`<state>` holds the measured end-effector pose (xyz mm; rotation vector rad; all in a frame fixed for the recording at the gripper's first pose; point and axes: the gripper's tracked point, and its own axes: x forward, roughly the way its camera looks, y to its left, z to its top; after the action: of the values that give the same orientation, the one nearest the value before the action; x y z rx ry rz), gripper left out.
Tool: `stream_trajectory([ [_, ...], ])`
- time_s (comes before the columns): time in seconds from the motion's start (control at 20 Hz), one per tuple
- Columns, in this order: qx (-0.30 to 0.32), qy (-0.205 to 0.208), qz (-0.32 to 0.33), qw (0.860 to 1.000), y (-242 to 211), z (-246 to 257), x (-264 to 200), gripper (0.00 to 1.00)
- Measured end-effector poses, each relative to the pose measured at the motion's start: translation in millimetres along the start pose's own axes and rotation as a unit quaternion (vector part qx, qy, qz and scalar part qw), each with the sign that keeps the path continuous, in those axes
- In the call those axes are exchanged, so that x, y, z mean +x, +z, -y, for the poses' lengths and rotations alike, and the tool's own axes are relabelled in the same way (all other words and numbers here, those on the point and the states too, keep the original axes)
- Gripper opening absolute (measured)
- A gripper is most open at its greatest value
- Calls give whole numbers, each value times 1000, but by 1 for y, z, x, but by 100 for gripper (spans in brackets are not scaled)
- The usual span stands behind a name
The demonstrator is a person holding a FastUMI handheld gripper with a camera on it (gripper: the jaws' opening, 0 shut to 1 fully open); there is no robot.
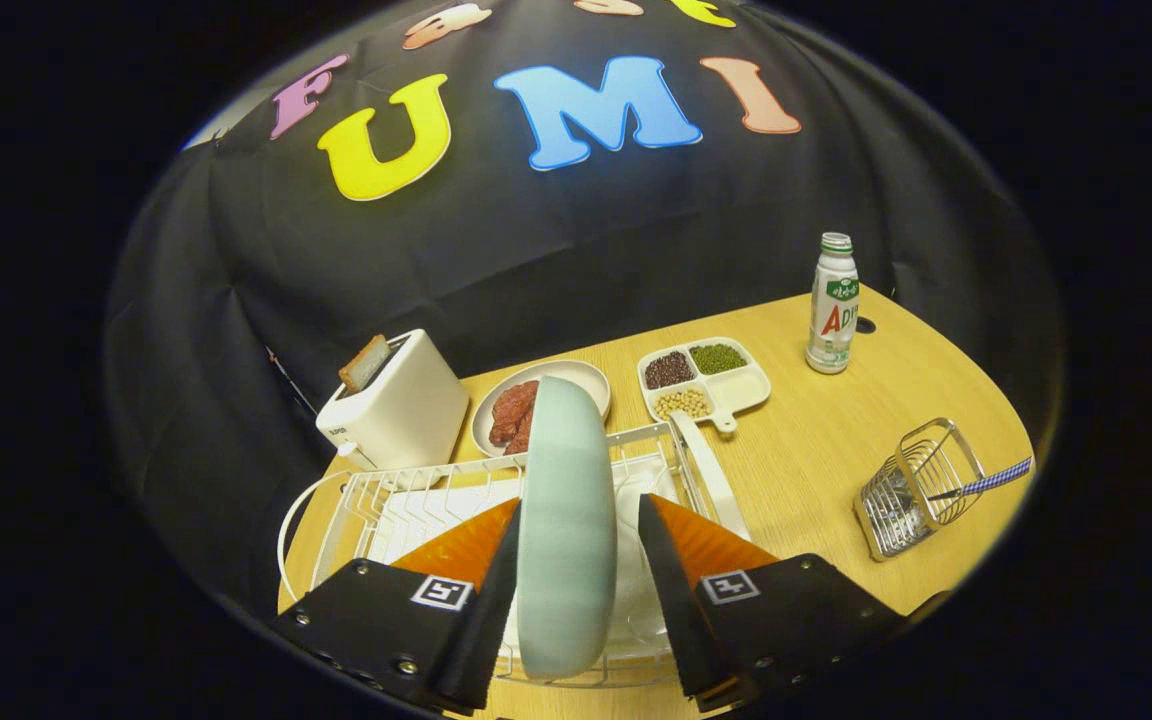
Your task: Take the plate from the dish rack, then take the spoon from the basket and place it into the plate.
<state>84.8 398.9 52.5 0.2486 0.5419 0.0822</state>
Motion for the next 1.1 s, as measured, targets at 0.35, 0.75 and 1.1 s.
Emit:
stream_trajectory([
  [0.35, -24, -35, -42, 998, -10, 2, 11, 44],
  [0.75, -43, -112, -47, 992, -7, 11, 3, 31],
  [1.1, -94, -179, -47, 978, 0, 1, -9, 28],
])
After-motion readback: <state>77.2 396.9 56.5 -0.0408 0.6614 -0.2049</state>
